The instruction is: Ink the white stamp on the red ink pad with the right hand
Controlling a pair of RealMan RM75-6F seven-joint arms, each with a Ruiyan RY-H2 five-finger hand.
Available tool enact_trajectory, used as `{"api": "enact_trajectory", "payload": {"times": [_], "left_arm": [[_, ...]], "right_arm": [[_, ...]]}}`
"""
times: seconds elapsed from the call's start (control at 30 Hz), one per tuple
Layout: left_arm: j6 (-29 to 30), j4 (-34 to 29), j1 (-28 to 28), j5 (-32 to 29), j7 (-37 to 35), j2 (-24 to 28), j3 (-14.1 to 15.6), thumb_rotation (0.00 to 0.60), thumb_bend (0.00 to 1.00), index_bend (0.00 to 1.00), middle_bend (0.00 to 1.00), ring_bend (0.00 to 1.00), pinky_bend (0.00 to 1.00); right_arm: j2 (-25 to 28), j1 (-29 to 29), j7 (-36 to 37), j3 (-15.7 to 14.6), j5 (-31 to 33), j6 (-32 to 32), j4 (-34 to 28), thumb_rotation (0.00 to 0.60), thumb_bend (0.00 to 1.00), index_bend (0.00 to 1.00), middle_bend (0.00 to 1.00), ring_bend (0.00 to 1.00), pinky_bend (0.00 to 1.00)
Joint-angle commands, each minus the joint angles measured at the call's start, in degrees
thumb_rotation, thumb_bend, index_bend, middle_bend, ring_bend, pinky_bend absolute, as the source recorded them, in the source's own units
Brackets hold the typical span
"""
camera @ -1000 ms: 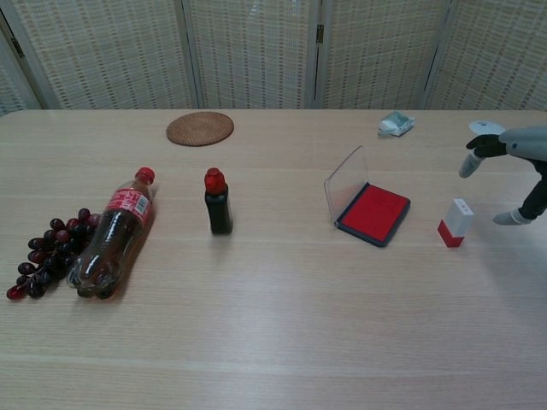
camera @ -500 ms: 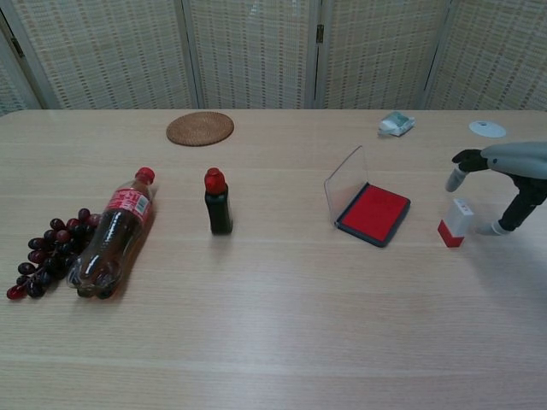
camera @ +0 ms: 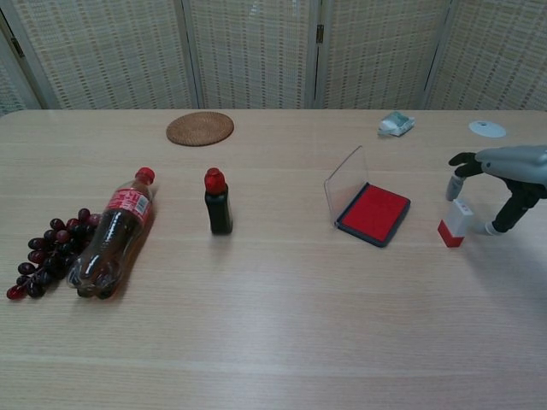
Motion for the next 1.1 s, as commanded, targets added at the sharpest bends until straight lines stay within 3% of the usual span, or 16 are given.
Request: {"api": "enact_trajectory", "payload": {"times": [0.03, 0.7, 1.1], "left_arm": [[0.18, 0.09, 0.05, 0.07, -0.26, 0.02, -0.02, 0.6, 0.43, 0.0, 0.0, 0.0, 0.0], [2.42, 0.99, 0.89, 0.52, -1.17, -0.36, -0.32, 0.6, 0.43, 0.0, 0.0, 0.0, 0.0], [2.39, 1.05, 0.72, 0.65, -1.2, -0.55, -0.5, 0.6, 0.43, 0.0, 0.0, 0.0, 0.0]], "right_arm": [[-0.58, 0.15, -0.04, 0.05, 0.05, 0.05, 0.68, 0.6, 0.3, 0.31, 0.0, 0.0, 0.0], [-3.44, 0.54, -0.89, 0.71, -0.18, 1.46, 2.89, 0.6, 0.43, 0.48, 0.0, 0.0, 0.0], [0.58, 0.16, -1.89, 2.69, -1.48, 6.13, -4.29, 0.6, 0.45, 0.54, 0.02, 0.0, 0.0]]}}
